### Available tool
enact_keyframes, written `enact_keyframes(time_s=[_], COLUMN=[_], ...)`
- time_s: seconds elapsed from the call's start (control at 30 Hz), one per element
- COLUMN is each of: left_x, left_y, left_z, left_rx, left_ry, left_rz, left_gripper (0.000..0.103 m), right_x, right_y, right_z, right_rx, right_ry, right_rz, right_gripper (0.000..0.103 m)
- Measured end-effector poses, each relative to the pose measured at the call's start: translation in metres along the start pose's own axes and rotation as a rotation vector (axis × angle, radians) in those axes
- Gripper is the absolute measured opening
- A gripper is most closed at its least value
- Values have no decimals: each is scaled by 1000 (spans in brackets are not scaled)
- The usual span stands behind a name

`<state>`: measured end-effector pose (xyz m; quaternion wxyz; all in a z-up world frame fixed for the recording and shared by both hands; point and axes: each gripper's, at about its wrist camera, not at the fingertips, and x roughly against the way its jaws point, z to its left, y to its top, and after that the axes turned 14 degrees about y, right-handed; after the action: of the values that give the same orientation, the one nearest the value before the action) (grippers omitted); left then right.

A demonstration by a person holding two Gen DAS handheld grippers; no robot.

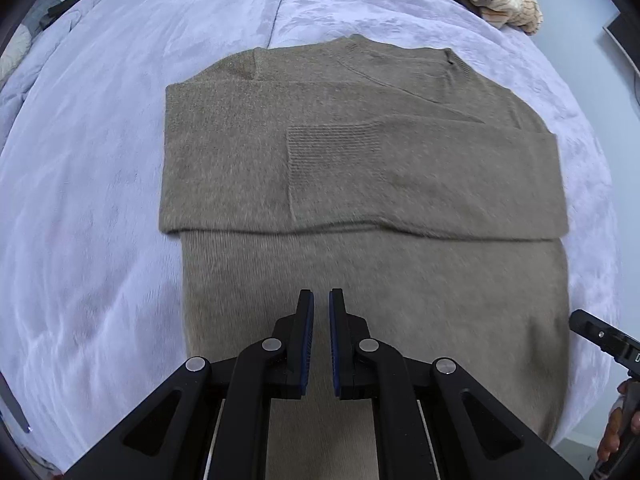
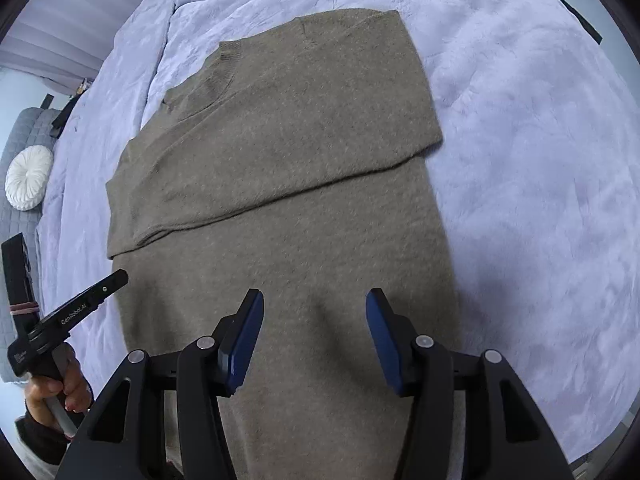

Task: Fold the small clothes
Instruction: 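Open both tools and withdraw from the folded sweater, then grasp the sweater hem with both tools and lift it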

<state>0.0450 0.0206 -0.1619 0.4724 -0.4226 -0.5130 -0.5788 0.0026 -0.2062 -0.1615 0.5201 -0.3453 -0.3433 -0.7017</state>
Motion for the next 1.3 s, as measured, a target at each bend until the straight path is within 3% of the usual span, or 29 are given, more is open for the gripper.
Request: enact_keyframes(time_s=[0.27,0.47,0.5,0.53,0.57,0.63,0.8,0.87,1.17,1.27,1.3], left_x=[28,32,31,31,33,41,43,44,35,29,27], left_y=[-40,-54,-54,-55,-56,-57,-56,-54,-54,-60,-62], left_z=[-2,4,5,5,8,9,11,13,20,23,25], left_rx=[-84,-77,-78,-77,-67,-67,-62,-64,-61,-36,-28], left_ry=[23,18,23,33,50,60,56,54,52,25,18], left_rz=[7,47,54,60,56,13,29,24,50,80,92], left_gripper=[9,10,20,71,101,102,102,102,102,102,102], right_x=[19,28,29,30,31,31,31,31,31,25,23], right_y=[-40,-54,-55,-55,-56,-57,-58,-58,-60,-63,-64], right_z=[15,22,23,24,24,26,29,31,33,34,33], right_rx=[-41,-55,-58,-61,-65,-69,-71,-69,-3,35,38], right_ry=[18,32,33,35,38,38,37,37,46,58,67], right_rz=[9,-3,-4,-6,-7,-10,-9,-11,-28,14,32], right_gripper=[71,72,72,72,72,72,73,82,83,103,103])
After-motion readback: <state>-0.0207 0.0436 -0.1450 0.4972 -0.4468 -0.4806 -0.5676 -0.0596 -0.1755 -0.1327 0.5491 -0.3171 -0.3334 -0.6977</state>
